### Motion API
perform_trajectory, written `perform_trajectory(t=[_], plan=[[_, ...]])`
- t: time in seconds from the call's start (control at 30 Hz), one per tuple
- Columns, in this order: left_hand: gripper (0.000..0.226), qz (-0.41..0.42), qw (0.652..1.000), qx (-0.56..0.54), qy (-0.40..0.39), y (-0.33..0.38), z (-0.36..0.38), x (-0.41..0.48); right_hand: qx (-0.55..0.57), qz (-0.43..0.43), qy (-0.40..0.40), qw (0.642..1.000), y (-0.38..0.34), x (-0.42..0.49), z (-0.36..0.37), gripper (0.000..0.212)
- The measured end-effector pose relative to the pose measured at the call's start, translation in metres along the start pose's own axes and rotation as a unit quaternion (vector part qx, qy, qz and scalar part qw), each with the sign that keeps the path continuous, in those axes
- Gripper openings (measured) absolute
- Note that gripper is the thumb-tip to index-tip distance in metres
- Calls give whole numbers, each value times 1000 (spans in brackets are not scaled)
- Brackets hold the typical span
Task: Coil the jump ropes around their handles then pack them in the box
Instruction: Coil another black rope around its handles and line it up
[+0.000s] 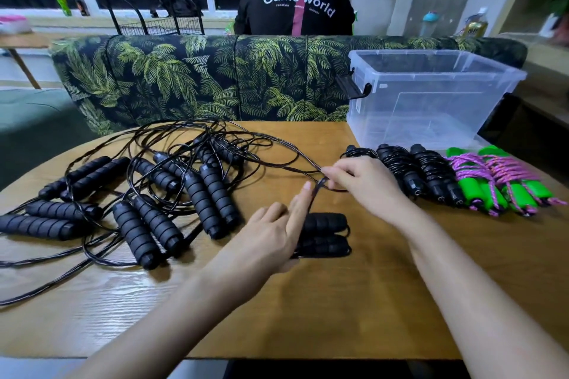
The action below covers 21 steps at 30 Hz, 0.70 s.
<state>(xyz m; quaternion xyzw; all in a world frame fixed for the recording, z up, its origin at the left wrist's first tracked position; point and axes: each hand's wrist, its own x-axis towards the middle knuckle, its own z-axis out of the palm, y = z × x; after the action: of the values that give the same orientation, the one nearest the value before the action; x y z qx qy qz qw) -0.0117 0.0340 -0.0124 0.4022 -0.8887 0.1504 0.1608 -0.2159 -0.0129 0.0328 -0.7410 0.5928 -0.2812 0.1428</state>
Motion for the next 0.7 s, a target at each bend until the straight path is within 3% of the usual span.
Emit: perform_trajectory(t=[0.2,0.43,0.57,0.7], plan=[[133,-155,987,-48,-20,-12,-1,13,42,-82,36,995,-47,-60,20,34],[102,-194,971,-133,49,-14,-4,9,113,-54,39,991,-31,-95,35,44],[84,-208,949,-211,107,-8,-18,9,325,43,-32,944,-27,-93,30,27],[80,-233,918,-304,107,-6,-31,8,423,106,-46,899,-22,-85,31,12]])
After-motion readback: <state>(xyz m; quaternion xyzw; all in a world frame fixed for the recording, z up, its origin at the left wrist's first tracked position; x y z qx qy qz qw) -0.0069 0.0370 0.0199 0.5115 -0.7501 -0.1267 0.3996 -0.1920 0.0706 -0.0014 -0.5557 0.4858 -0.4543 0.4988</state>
